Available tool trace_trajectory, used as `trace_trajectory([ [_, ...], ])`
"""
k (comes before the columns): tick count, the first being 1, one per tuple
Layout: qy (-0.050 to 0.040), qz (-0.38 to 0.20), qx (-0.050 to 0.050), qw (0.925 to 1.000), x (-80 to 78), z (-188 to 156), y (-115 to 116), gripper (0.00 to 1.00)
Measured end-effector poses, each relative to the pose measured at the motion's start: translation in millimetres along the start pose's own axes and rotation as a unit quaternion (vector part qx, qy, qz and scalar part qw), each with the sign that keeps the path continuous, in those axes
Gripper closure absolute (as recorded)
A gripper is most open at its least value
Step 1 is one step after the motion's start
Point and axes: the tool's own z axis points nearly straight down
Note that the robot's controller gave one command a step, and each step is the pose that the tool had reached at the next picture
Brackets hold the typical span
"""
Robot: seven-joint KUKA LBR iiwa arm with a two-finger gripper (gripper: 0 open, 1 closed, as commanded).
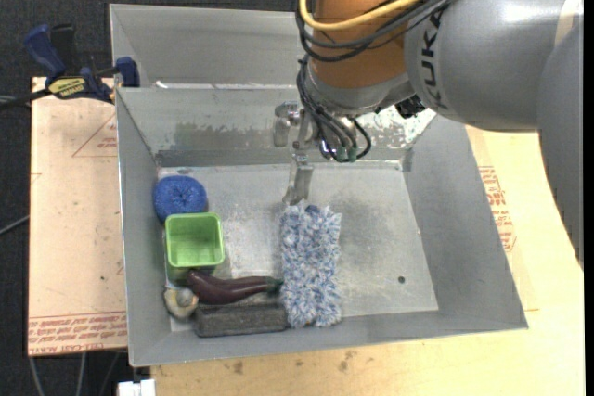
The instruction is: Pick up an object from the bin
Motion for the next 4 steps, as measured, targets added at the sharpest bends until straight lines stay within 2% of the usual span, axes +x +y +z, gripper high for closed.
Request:
trace_trajectory([
  [1, -0.0032, 0.001, 0.000, 1.0000, -0.6, -5, -1, 0.00],
  [2, -0.0070, -0.016, -0.001, 0.9999, 15.7, 36, -16, 0.00],
  [3, -0.0010, -0.077, 0.000, 0.9971, 43.6, 71, -33, 0.00],
  [4, -0.0036, -0.071, 0.000, 0.9975, 48.5, 100, -55, 0.00],
])
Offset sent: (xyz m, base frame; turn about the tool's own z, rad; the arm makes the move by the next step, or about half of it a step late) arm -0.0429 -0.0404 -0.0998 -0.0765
